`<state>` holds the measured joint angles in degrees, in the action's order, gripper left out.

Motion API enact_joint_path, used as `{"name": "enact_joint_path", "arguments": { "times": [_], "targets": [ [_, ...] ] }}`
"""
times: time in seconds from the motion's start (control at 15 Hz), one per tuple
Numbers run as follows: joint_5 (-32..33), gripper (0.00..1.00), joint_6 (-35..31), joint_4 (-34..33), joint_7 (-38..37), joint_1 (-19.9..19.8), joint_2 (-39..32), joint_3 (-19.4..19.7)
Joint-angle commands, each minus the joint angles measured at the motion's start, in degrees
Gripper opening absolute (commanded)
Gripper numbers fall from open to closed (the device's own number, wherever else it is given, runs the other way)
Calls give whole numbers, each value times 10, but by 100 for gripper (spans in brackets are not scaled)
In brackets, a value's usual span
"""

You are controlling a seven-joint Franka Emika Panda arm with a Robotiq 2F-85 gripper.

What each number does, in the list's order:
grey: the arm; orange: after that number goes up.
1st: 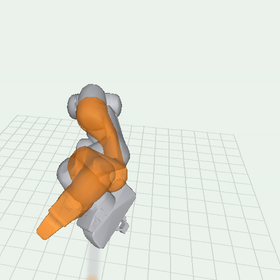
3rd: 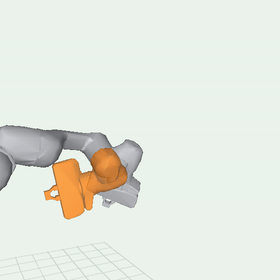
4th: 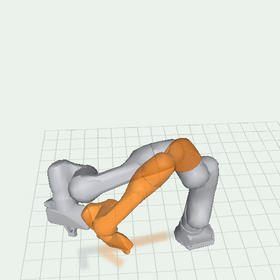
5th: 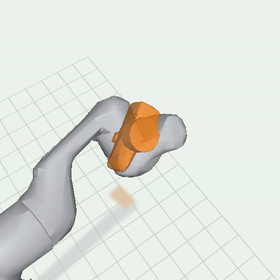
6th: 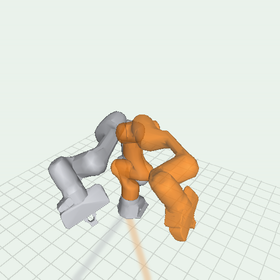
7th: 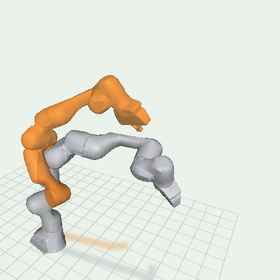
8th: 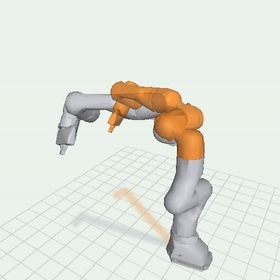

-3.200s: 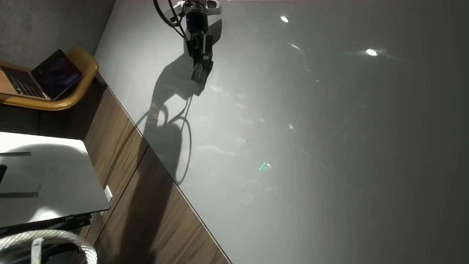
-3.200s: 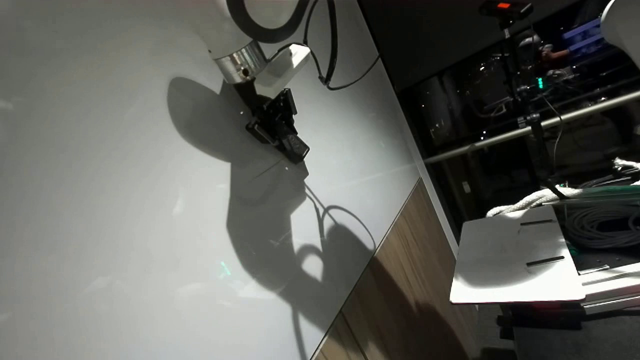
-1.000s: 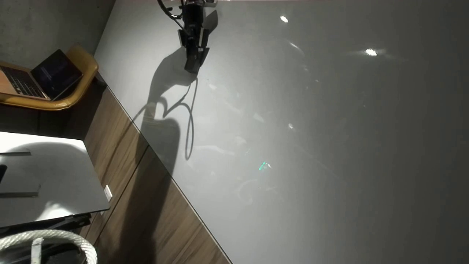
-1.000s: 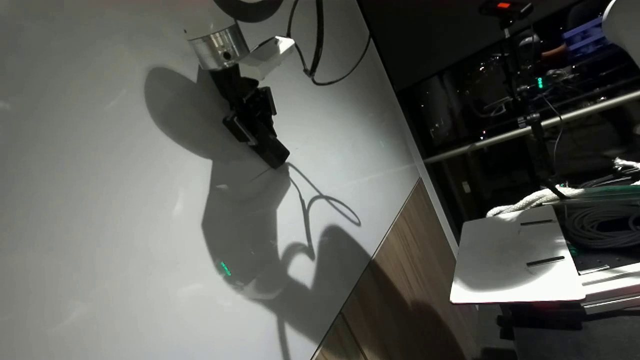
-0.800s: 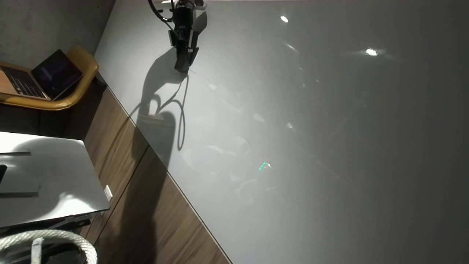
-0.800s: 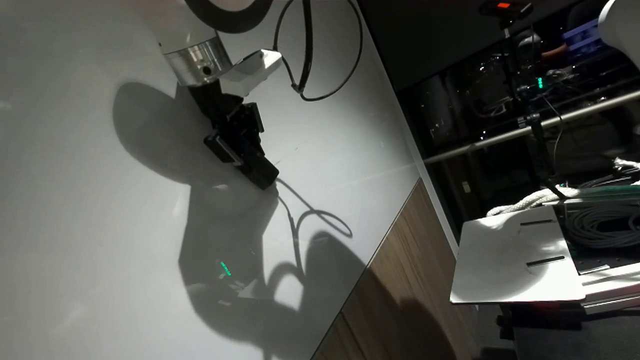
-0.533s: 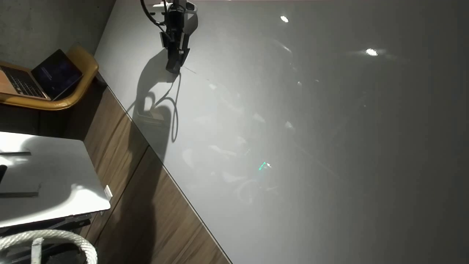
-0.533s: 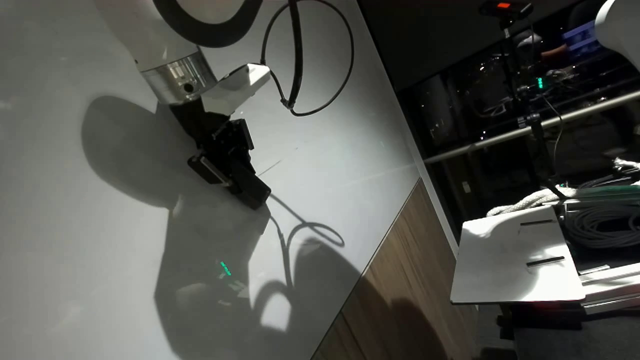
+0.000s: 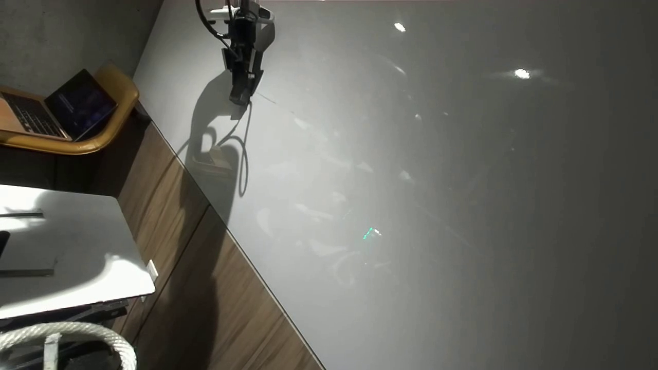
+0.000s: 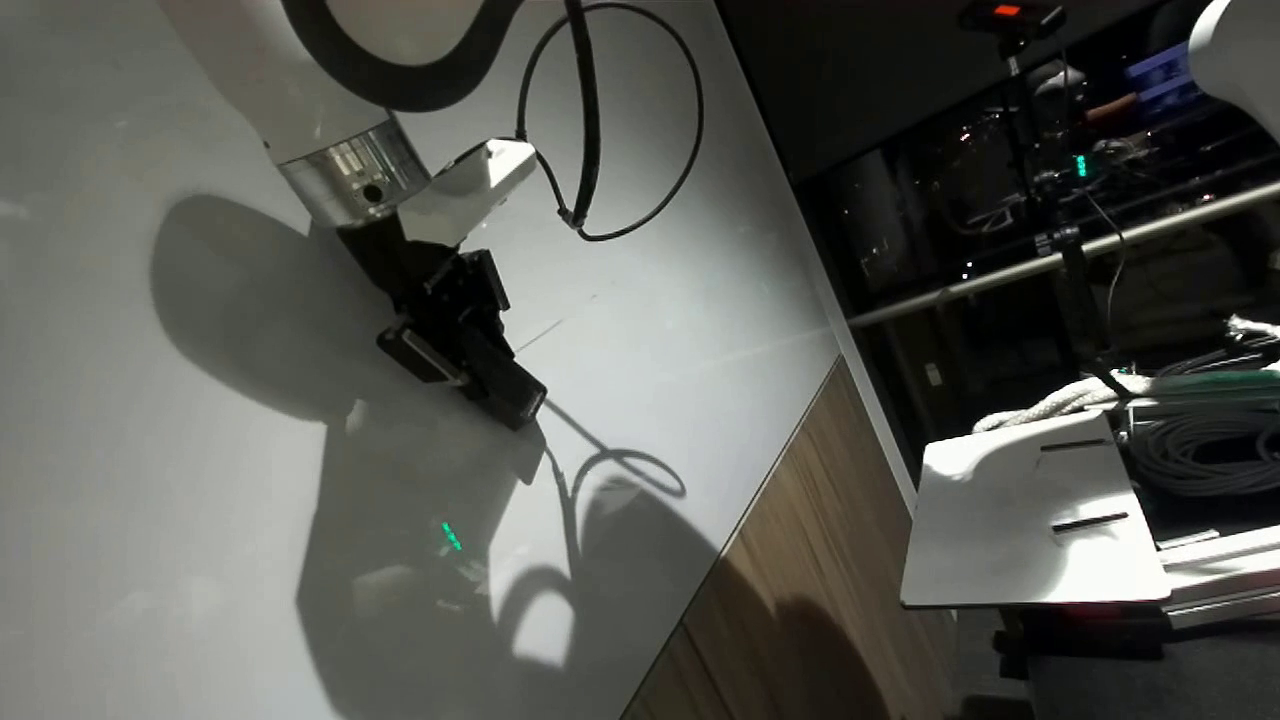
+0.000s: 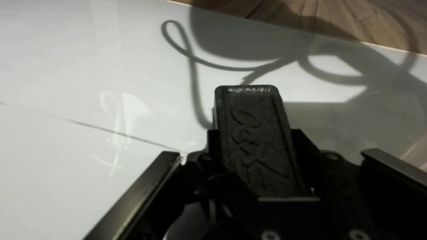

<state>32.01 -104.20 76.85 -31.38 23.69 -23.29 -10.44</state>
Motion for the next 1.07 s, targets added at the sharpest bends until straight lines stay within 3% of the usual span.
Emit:
{"name": "enact_joint_path", "arguments": {
  "times": [0.0, 0.6, 1.0],
  "targets": [
    [7, 29, -42, 38, 22, -51, 34, 26],
    [2, 29, -84, 175, 18, -146, 145, 87],
    [-58, 29, -152, 386, -17, -161, 224, 70]
  ]
}}
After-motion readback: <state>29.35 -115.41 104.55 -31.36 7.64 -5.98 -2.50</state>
